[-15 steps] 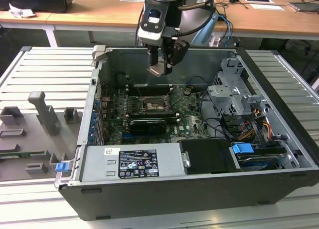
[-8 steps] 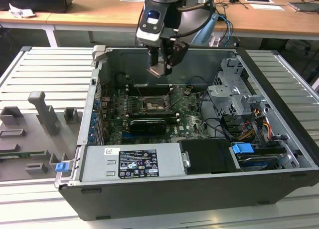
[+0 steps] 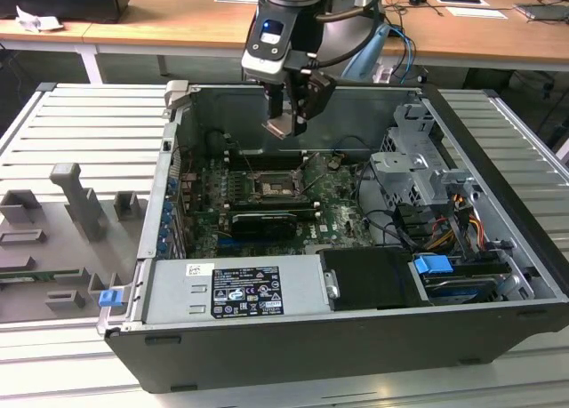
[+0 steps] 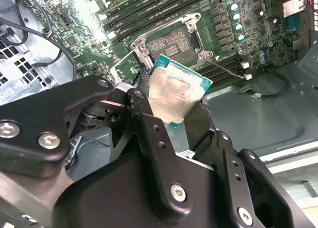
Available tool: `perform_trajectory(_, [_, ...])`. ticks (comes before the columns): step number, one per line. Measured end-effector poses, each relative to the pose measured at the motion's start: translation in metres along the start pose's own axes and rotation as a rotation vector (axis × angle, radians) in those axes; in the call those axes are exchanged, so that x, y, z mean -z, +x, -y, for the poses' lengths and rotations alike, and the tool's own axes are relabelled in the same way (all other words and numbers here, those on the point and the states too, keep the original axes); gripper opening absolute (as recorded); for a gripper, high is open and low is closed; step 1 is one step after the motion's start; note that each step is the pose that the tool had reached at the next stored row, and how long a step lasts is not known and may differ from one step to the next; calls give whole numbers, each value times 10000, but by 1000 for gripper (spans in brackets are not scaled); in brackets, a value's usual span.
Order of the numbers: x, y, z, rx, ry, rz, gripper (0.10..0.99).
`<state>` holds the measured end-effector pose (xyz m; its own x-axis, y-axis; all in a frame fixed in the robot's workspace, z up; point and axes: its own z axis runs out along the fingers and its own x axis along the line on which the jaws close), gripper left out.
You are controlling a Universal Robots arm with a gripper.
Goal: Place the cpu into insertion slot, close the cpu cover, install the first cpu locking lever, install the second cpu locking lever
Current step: 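Place the cpu into insertion slot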
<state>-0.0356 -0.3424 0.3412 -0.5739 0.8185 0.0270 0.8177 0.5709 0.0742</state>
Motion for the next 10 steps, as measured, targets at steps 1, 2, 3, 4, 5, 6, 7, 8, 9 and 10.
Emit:
perform_trajectory(1, [-2, 0, 0, -37, -1, 3, 525])
perform_trajectory(2, [-3, 0, 0, -61, -1, 5, 525])
perform_trajectory(3, [-4, 0, 0, -81, -3, 6, 525])
perform_trajectory(4, [-7, 0, 1, -127, -3, 10, 525])
perform_trajectory(5, [-9, 0, 1, -166, -5, 12, 525])
perform_trajectory(6, [-10, 0, 1, -191, -5, 14, 525])
perform_trajectory(7, [-13, 0, 1, -233, -6, 17, 525])
perform_trajectory(8, [-15, 0, 1, -266, -7, 19, 525])
perform_trajectory(9, [-16, 0, 1, -291, -8, 22, 525])
perform_trajectory(10, [-17, 0, 2, -309, -8, 22, 525])
